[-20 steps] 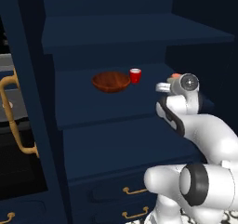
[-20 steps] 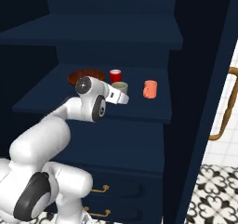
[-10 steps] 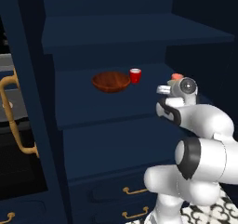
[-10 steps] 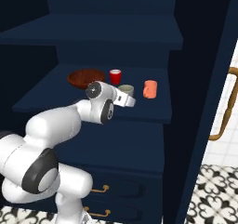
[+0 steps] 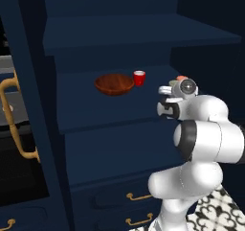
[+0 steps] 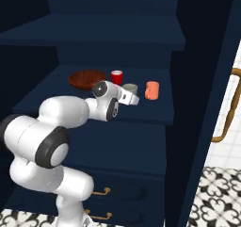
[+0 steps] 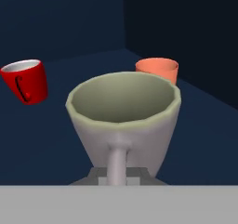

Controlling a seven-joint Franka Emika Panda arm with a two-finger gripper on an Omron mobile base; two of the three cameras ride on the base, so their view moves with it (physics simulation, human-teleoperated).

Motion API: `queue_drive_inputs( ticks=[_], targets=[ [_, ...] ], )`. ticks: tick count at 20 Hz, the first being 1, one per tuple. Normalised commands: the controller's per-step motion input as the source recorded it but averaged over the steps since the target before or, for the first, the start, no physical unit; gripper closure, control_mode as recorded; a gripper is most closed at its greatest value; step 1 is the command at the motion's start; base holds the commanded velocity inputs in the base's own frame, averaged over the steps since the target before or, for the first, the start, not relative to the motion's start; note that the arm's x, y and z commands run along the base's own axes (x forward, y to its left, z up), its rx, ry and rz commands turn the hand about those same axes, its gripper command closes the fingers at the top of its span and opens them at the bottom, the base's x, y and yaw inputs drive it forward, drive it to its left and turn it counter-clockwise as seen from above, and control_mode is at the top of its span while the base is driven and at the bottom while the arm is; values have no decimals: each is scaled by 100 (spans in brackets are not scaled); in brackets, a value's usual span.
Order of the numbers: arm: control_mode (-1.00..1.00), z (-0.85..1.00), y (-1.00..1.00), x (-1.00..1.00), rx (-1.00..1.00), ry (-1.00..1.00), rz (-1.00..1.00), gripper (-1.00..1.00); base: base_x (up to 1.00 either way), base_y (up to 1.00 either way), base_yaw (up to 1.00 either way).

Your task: Gather all objects into one cabinet and sort the glasses and bowls to opposite sides.

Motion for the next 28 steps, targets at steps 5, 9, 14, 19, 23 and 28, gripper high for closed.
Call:
queue_drive_inputs(
  ticks=[5, 9, 14, 19, 23, 28],
  targets=[
    [-100, -14, -9, 37, 0, 0, 0, 100, 0, 0, 0],
    [-100, -16, -6, 35, 0, 0, 0, 100, 0, 0, 0],
    [-100, -12, -1, 38, 0, 0, 0, 100, 0, 0, 0],
    [-100, -4, -8, 43, 0, 0, 0, 100, 0, 0, 0],
    [-100, -8, -10, 38, 0, 0, 0, 100, 0, 0, 0],
    [-100, -12, -15, 18, 0, 0, 0, 100, 0, 0, 0]
  ],
)
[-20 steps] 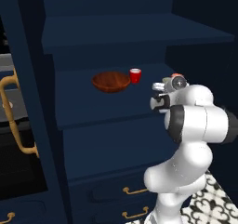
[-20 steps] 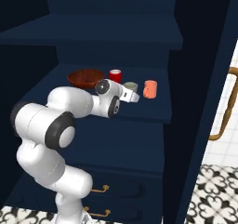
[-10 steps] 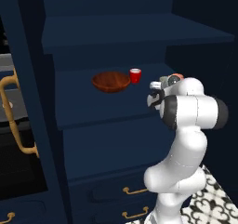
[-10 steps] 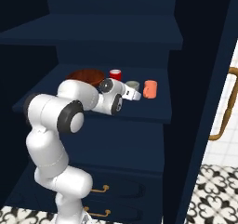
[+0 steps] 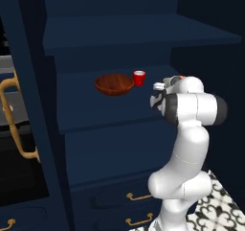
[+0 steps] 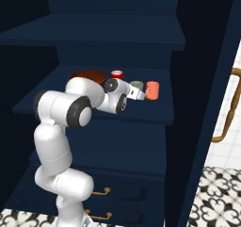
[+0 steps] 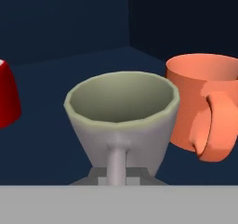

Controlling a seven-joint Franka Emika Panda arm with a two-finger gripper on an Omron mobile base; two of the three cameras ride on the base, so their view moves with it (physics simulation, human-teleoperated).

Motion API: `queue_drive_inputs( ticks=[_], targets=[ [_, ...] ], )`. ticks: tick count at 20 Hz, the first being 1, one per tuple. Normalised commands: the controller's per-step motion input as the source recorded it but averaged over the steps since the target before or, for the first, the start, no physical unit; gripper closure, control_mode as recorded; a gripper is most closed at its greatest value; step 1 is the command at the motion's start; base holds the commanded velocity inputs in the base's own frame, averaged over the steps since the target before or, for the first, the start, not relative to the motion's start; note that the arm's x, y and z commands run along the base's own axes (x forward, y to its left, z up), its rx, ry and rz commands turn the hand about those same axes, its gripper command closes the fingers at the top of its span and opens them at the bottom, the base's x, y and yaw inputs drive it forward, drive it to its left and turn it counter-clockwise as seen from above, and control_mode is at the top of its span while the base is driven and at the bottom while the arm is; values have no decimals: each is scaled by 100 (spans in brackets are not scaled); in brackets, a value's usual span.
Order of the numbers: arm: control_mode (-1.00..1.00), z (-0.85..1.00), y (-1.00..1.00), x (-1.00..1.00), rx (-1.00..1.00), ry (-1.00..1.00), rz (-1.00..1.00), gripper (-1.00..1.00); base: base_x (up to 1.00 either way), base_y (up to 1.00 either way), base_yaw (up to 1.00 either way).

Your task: Gather all objects into one cabinet and sort the glasses and bowls to opposite sides.

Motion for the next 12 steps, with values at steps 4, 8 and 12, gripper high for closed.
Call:
queue_drive_inputs(
  ticks=[4, 8, 12],
  targets=[
    [-100, -12, -11, 13, 0, 0, 0, 100, 0, 0, 0],
    [-100, -5, -4, 20, 0, 0, 0, 100, 0, 0, 0],
    [-100, -12, -1, 3, 0, 0, 0, -100, 0, 0, 0]
  ],
)
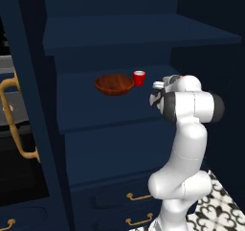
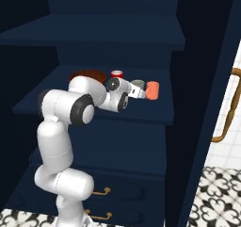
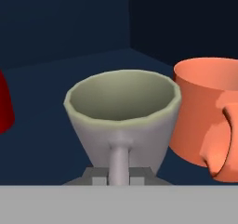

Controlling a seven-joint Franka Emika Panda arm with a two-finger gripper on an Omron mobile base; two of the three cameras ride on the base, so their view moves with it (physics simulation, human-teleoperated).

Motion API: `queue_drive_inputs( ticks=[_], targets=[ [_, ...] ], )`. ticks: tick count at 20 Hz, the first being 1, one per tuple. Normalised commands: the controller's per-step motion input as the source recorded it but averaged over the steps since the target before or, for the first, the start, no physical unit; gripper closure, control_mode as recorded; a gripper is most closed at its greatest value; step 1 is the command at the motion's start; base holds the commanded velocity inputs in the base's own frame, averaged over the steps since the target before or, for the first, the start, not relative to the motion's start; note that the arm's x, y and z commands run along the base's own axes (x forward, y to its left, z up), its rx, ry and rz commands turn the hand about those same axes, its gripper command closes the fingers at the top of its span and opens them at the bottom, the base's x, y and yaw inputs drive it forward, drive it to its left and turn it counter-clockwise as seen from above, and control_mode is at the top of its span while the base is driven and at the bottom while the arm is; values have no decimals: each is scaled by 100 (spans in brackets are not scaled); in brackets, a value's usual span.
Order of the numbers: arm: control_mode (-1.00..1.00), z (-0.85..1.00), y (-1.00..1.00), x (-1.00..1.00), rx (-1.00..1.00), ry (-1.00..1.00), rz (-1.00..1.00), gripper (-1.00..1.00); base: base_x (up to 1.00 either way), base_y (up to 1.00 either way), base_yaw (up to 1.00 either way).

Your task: Gather all objects into one cabinet and sort the glasses and bowls to opposite sides.

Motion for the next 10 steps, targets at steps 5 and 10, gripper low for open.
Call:
queue_drive_inputs(
  ticks=[5, 10],
  targets=[
    [-100, -7, -7, 0, 0, 0, 0, -100, 0, 0, 0],
    [-100, 1, 0, -2, 0, -3, 0, -100, 0, 0, 0]
  ],
)
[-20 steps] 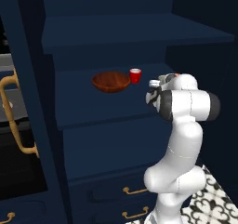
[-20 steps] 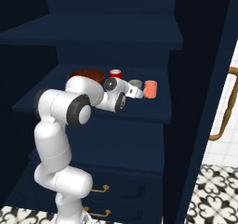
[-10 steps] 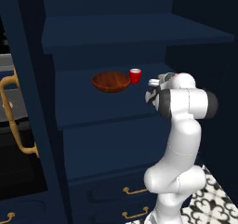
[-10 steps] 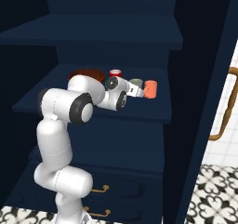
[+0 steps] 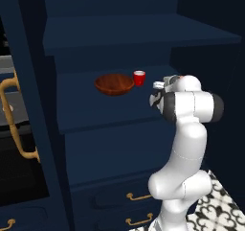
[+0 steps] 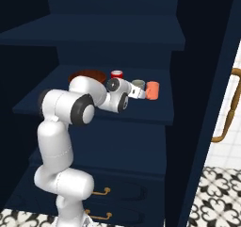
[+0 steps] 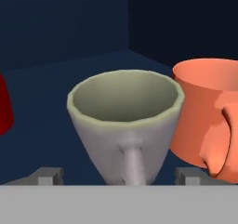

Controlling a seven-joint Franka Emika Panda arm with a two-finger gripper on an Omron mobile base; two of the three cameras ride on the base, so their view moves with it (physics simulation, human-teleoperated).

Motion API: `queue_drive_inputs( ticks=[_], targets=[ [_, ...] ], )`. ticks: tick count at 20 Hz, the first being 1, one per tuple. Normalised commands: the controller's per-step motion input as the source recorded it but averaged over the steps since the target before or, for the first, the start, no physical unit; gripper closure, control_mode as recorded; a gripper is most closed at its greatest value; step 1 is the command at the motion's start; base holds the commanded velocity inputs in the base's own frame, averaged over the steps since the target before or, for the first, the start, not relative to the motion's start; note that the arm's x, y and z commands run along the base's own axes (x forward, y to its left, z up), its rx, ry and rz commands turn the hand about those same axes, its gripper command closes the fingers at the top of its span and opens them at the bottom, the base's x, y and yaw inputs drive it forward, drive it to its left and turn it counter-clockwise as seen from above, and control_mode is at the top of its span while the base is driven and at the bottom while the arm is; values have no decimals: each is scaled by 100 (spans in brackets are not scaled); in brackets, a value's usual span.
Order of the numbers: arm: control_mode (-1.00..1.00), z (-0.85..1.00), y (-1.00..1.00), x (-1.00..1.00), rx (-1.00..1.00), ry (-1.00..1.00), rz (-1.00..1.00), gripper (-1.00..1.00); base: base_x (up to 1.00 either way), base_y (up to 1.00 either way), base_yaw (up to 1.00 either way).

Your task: Gather all objects into one cabinet and sort the glasses and bowls to opposite sides.

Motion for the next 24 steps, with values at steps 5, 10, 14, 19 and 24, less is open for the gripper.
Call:
queue_drive_inputs(
  ticks=[5, 10, 14, 19, 24],
  targets=[
    [-100, 11, 0, -27, 0, -2, 0, -100, 0, 0, 0],
    [-100, 8, 2, -37, 2, -1, 0, -100, 0, 0, 0],
    [-100, 32, 37, -41, 7, 0, 4, -100, 0, 0, 0],
    [-100, 40, 68, -30, 2, 0, 16, -100, 0, 0, 0],
    [-100, 31, 49, -1, 0, 7, 10, -100, 0, 0, 0]
  ],
)
